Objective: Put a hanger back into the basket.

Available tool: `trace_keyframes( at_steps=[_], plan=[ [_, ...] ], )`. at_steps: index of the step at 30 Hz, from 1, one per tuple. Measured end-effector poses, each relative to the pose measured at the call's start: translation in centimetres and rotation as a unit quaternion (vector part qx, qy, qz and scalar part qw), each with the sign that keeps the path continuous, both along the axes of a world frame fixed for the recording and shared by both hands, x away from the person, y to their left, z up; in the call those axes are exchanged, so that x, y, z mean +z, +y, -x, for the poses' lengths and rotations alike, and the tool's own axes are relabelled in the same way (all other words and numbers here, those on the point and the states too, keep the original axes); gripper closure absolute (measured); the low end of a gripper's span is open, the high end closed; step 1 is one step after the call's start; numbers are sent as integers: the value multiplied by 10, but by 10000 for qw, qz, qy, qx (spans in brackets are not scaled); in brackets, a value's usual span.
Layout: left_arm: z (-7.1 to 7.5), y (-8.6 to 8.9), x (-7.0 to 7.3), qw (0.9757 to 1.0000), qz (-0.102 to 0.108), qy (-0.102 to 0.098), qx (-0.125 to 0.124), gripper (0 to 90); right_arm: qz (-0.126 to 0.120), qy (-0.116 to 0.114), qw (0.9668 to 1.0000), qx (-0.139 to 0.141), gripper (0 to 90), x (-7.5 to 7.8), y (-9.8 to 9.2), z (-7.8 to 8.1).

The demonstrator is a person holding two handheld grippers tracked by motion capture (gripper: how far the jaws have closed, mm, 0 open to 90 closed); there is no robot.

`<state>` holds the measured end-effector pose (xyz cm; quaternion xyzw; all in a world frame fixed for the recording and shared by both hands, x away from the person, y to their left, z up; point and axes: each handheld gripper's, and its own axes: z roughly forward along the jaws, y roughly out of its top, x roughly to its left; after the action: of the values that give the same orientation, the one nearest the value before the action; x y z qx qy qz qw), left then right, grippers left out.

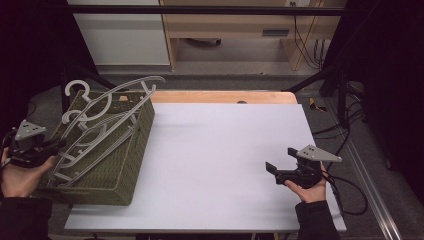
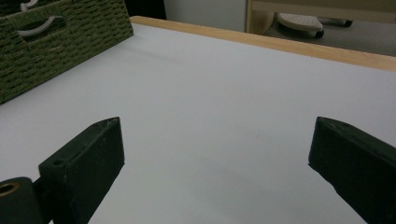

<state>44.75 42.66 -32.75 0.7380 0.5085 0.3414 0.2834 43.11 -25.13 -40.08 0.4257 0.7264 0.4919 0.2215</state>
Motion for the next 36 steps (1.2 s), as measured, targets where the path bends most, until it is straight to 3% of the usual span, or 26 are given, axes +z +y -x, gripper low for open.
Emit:
trace_keyframes(
  at_steps=[7, 19, 28, 36],
  plan=[
    [0, 16, -7, 9998, -123, 65, 138, 824, 21, -14, 10000, -23, 31, 0, 0, 0],
    [3, 34, -19, 9976, -542, 300, 310, 824, 12, -59, 10000, -7, 30, 1, -1, 0],
    [5, 43, -23, 9969, -575, 366, 398, 824, -7, -10, 10000, -14, 30, 1, 0, 0],
    [3, 42, -26, 9955, -718, 426, 456, 823, 15, -14, 10000, -7, 30, 1, 0, 0]
  ],
)
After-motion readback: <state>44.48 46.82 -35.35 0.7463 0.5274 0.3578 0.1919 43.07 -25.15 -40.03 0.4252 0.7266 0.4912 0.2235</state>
